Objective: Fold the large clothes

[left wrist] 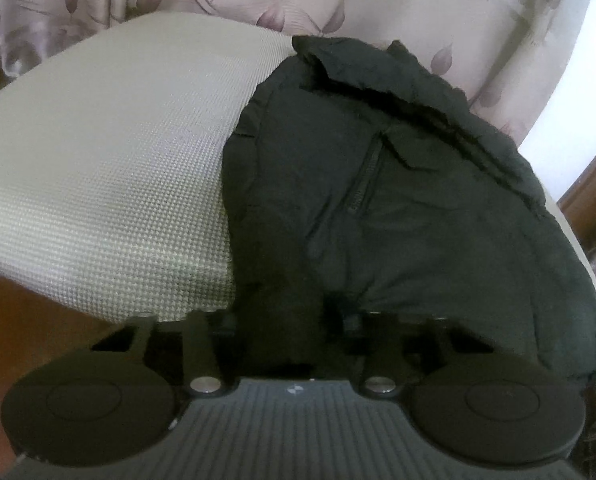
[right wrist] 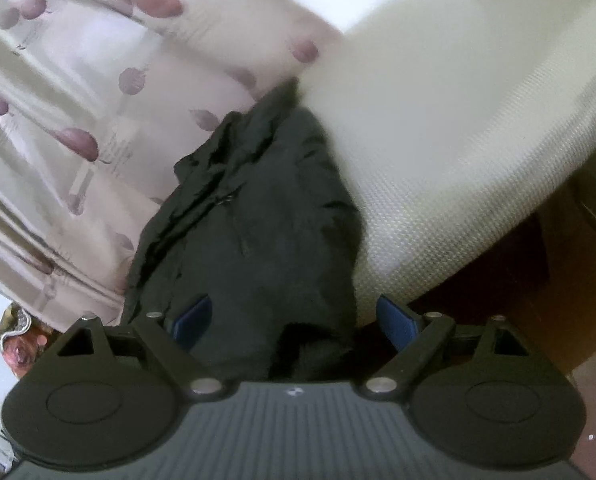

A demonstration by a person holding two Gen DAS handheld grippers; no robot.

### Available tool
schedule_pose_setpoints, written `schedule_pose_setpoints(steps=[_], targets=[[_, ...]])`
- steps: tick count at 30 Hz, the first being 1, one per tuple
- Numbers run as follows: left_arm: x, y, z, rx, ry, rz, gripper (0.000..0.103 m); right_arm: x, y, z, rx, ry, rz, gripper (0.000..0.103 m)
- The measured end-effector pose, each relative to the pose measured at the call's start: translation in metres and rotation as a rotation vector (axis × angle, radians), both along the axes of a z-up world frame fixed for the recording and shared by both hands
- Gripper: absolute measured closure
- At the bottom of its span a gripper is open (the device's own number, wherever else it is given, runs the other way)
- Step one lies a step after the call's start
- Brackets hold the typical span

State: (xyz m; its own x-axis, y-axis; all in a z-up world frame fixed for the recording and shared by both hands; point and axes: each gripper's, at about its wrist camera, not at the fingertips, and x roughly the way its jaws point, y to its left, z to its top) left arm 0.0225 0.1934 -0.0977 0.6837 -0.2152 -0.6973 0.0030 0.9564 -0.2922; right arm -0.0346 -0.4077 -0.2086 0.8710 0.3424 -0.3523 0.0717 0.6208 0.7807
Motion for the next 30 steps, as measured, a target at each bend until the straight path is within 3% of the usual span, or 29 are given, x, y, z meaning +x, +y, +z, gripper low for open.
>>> schedule_pose_setpoints(steps=[2,4,7,9,10,11,12,15,16,17,18,20,23,30], targets=[[-0.002,0.003,0.001,-0.018,-0.01,-0.001,0.076,0.004,0.0,-0.002,0.014,0.01,0.006,0.043],[-0.004,0.004,0.002,-0.034,-0.021,-0.005,0.078,0.008,0.001,-0.005,0.008,0.033,0.016,0.059],[-0.005,-0.002,0.003,0.002,-0.036,-0.022,0.076,0.01,0.004,-0.005,-0.008,0.03,0.024,0.066],[-0.006,-0.001,0.003,-0.002,-0.029,-0.042,0.049,0.009,0.003,-0.005,-0.009,0.023,0.025,0.068],[-0.004,0.0,0.002,-0.016,-0.017,-0.051,0.023,0.008,0.001,-0.006,-0.007,0.023,0.023,0.068],[-0.004,0.0,0.001,-0.025,-0.013,-0.046,0.006,0.008,0.0,-0.006,-0.004,0.024,0.02,0.066],[-0.004,0.0,0.0,-0.033,-0.014,-0.039,0.003,0.008,-0.002,-0.007,0.01,0.023,0.025,0.066],[0.002,-0.002,-0.002,-0.054,0.01,-0.059,0.011,0.011,-0.003,-0.009,0.03,0.027,0.037,0.064],[0.006,-0.004,-0.005,-0.067,0.036,-0.064,0.02,0.013,-0.003,-0.009,0.034,0.027,0.043,0.064],[0.01,-0.004,-0.008,-0.086,0.065,-0.07,0.042,0.015,-0.002,-0.01,0.038,0.031,0.044,0.064],[0.013,-0.005,-0.011,-0.102,0.088,-0.075,0.054,0.018,0.0,-0.012,0.039,0.039,0.046,0.066],[0.016,-0.004,-0.013,-0.13,0.1,-0.09,0.077,0.021,0.005,-0.011,0.015,0.036,0.054,0.083],[0.012,-0.004,-0.01,-0.143,0.067,-0.085,0.085,0.019,0.011,-0.005,-0.014,0.011,0.054,0.091],[-0.013,0.007,0.0,-0.193,-0.024,-0.01,0.089,-0.002,0.003,0.005,0.093,-0.081,0.059,0.093]])
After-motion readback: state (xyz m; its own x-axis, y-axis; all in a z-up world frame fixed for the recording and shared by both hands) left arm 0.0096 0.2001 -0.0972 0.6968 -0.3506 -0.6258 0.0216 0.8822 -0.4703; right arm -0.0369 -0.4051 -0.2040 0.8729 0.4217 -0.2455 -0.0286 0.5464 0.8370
